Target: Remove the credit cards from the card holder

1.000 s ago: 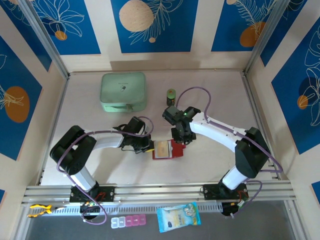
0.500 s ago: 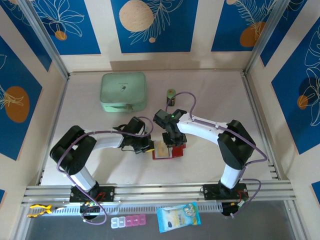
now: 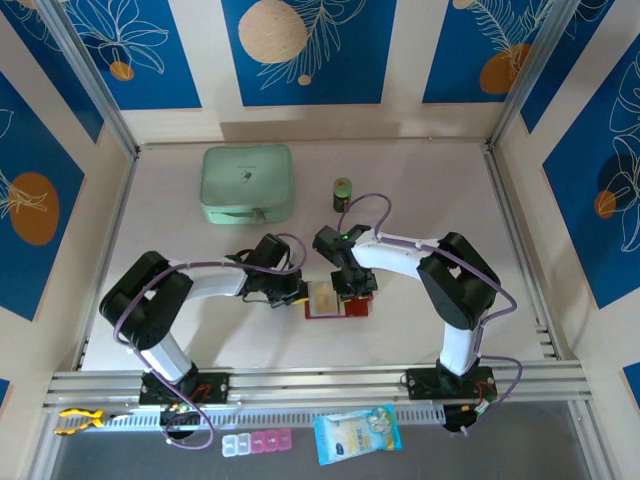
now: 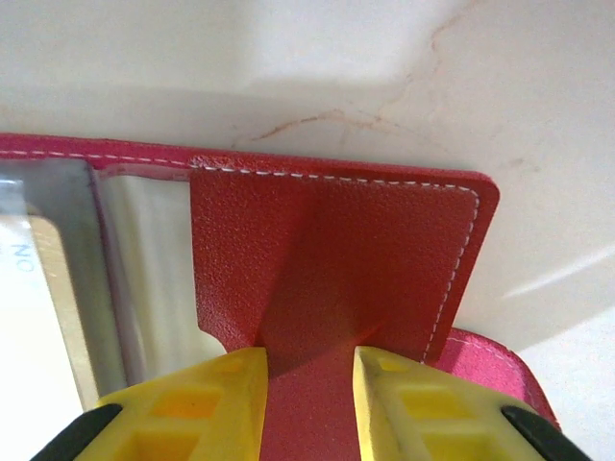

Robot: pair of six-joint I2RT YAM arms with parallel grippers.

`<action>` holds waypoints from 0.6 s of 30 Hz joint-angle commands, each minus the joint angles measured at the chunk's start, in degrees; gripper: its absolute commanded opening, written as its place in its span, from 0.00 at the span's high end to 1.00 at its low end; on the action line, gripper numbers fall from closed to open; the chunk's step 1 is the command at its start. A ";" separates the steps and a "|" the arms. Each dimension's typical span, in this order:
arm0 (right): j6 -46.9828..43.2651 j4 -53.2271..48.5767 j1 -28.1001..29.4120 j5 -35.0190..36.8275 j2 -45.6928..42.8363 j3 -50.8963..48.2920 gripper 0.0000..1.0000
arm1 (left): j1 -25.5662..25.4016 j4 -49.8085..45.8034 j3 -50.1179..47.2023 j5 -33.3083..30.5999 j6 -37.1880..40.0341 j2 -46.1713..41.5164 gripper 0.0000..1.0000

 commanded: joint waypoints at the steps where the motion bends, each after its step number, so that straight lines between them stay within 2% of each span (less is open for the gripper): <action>1: 0.72 1.58 0.42 0.45 3.06 -2.44 0.70 | -0.47 -1.28 -1.44 -0.80 -0.29 0.72 0.98; 8: 1.03 0.39 0.78 0.79 1.51 -1.88 0.71 | -0.45 -1.26 -1.52 -0.77 -0.54 0.69 0.98; 18: 1.56 -4.88 0.47 3.60 -4.01 -0.60 0.59 | -0.52 -0.95 -1.75 -0.78 -0.71 0.79 0.98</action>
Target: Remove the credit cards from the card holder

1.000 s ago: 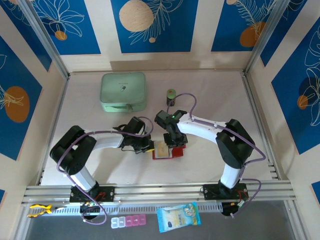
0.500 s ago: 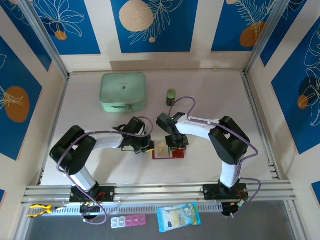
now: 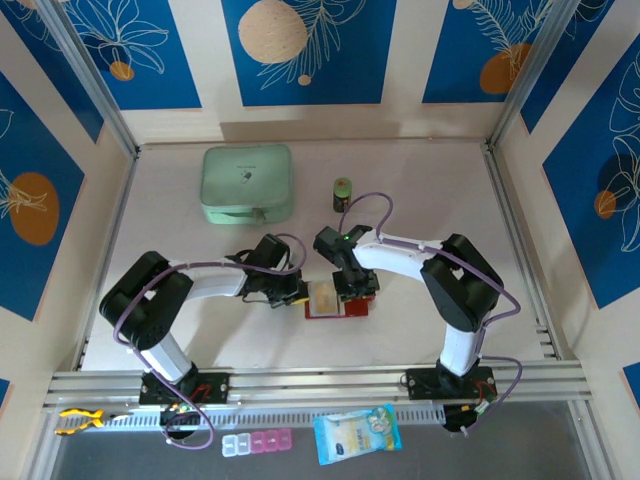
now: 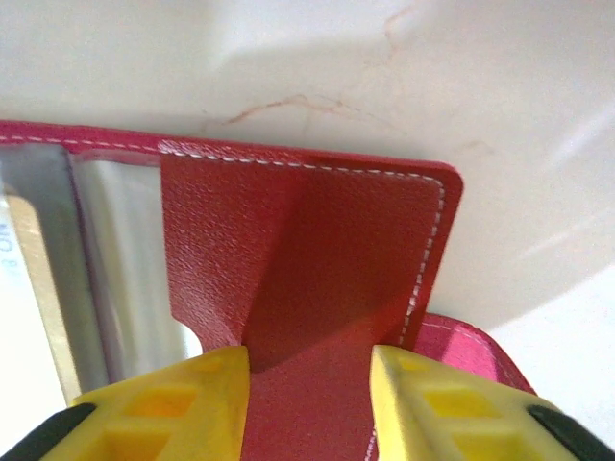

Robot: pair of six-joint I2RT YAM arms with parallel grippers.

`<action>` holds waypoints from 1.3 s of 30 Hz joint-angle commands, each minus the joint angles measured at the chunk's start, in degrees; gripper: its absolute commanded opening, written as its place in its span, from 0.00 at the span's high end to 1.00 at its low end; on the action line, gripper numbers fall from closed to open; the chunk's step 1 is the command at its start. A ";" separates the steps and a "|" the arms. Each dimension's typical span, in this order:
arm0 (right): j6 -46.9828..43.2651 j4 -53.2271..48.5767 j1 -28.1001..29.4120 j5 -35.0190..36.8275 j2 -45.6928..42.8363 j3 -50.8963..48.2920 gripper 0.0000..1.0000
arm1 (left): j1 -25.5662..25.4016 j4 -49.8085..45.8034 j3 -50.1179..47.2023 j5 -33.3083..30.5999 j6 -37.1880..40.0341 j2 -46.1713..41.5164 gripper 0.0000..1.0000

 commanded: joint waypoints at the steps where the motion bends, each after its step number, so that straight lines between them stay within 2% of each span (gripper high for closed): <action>1: 1.06 -3.28 0.07 1.92 -2.56 -0.59 0.57 | -0.51 -1.45 -1.48 -0.73 -0.67 0.80 0.98; 14: -0.07 -1.96 -1.48 1.86 -2.25 -2.79 0.33 | -0.51 -1.73 -1.53 -0.84 -0.56 0.63 0.98; 21: -1.47 2.30 -3.12 -1.08 -1.92 -5.53 0.29 | -0.47 -2.00 -1.35 -0.84 -0.35 0.55 0.98; 25: -2.62 5.11 -3.94 -3.34 -2.20 -7.30 0.22 | -0.45 -2.26 -1.18 -0.87 -0.30 0.44 0.98; 35: -3.22 13.27 -7.29 -11.16 -3.03 -13.46 0.19 | -0.46 -4.05 -0.17 -1.23 0.32 -0.06 0.98; 39: -3.04 14.59 -7.65 -12.21 -2.87 -14.74 0.19 | -0.19 -7.12 1.20 -1.76 1.69 -1.36 0.98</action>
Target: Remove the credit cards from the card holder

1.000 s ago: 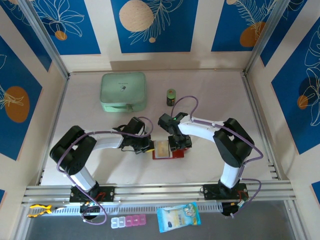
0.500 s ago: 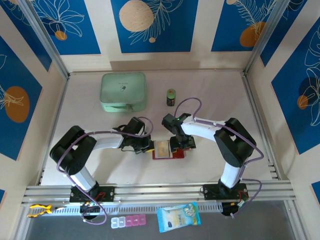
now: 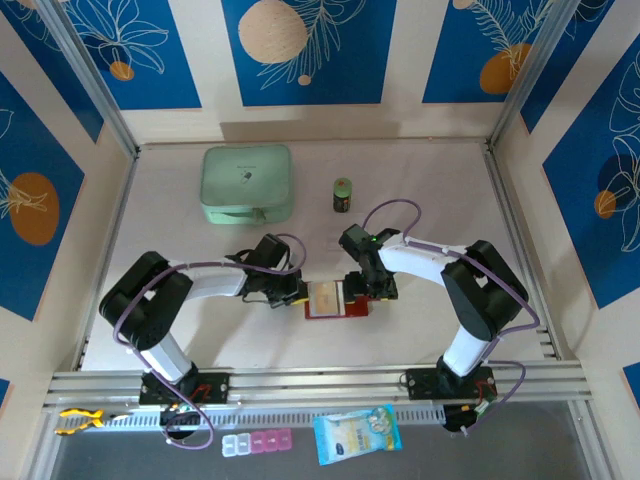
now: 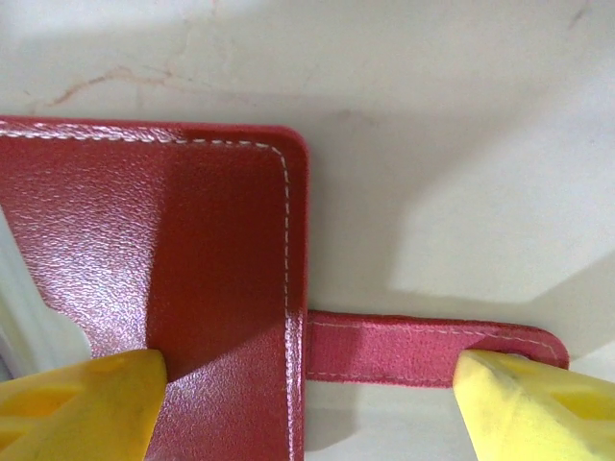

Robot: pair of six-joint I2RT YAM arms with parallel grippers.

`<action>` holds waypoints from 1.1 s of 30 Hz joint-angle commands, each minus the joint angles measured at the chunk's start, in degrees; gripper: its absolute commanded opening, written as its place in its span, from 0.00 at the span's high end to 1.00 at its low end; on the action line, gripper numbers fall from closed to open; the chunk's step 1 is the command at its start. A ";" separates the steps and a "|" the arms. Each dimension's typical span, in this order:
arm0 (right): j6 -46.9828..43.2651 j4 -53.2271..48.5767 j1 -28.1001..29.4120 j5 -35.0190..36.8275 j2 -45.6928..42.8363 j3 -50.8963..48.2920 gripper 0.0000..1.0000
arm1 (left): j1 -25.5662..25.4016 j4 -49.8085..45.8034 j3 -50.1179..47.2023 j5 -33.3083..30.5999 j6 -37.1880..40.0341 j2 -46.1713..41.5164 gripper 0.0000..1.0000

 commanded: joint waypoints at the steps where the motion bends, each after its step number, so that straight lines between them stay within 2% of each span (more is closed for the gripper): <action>1: 0.30 6.02 -0.21 -4.78 3.71 -4.09 0.19 | -0.08 -6.99 1.28 -1.97 1.90 -1.89 0.97; 9: 0.20 5.23 -0.66 -4.39 1.53 -4.46 0.21 | -0.04 -13.63 6.25 -2.52 4.12 -5.58 0.97; 14: 0.01 3.94 -1.00 -3.88 -3.25 -4.47 0.22 | -1.36 -9.90 7.31 -1.38 2.50 -4.23 0.97; 17: 0.00 3.30 -1.02 -4.54 -6.07 -3.77 0.23 | -2.80 -11.03 9.78 -1.27 3.19 -3.23 0.97; 26: 2.54 6.37 -1.30 -11.60 -11.34 -2.27 0.28 | -3.54 -15.36 11.61 -5.14 5.07 -2.74 0.97; 33: 4.78 13.17 -1.07 -19.35 -10.24 -3.05 0.36 | -3.64 -11.36 8.68 -5.53 3.25 -2.01 0.97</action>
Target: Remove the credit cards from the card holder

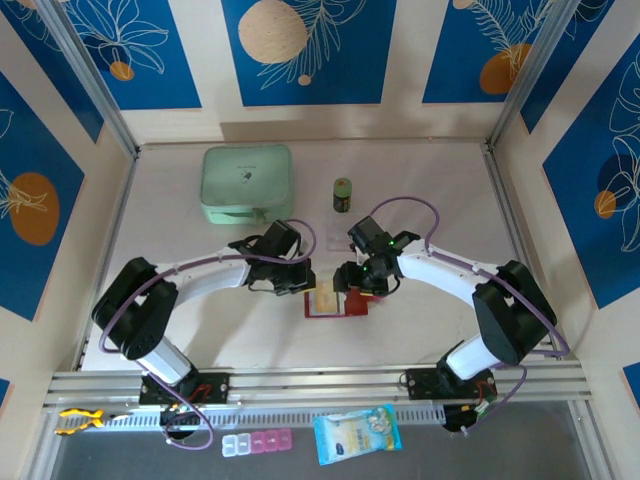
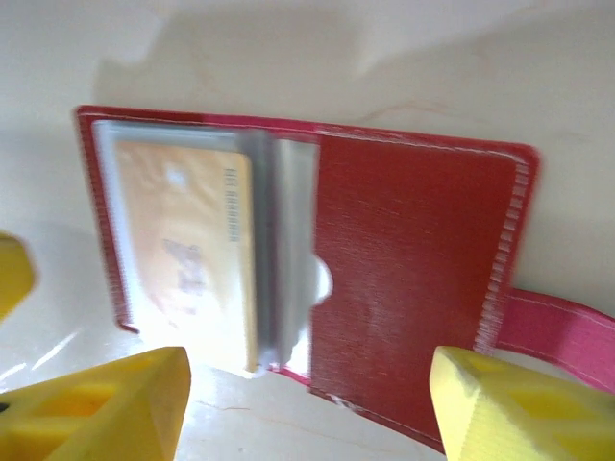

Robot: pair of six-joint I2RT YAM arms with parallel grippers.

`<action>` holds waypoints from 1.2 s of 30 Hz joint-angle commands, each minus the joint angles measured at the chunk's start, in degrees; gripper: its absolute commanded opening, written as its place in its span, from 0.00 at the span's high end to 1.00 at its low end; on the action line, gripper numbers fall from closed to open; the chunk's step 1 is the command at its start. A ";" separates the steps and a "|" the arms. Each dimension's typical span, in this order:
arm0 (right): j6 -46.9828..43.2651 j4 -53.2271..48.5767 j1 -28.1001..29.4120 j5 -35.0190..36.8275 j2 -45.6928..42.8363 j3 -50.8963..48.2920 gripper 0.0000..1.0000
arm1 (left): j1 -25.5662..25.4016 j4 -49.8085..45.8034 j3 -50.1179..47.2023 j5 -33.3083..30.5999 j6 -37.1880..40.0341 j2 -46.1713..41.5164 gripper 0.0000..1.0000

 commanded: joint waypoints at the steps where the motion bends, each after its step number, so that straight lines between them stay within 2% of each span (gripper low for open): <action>1: 2.11 4.77 0.03 -7.10 0.56 -0.10 0.38 | -0.40 1.26 -1.41 -0.35 -0.73 1.60 0.98; 9: 3.99 11.55 -0.03 -11.27 2.17 -2.82 0.49 | -1.90 3.40 -1.76 1.11 -1.23 4.16 0.97; 17: 4.46 14.70 -0.18 -12.91 3.74 -4.59 0.62 | -2.42 3.17 -2.97 -0.48 -1.20 5.79 0.98; 36: 3.07 14.44 -0.27 -11.44 7.34 -4.20 0.69 | -2.38 3.06 -4.35 -0.96 -1.37 5.74 0.98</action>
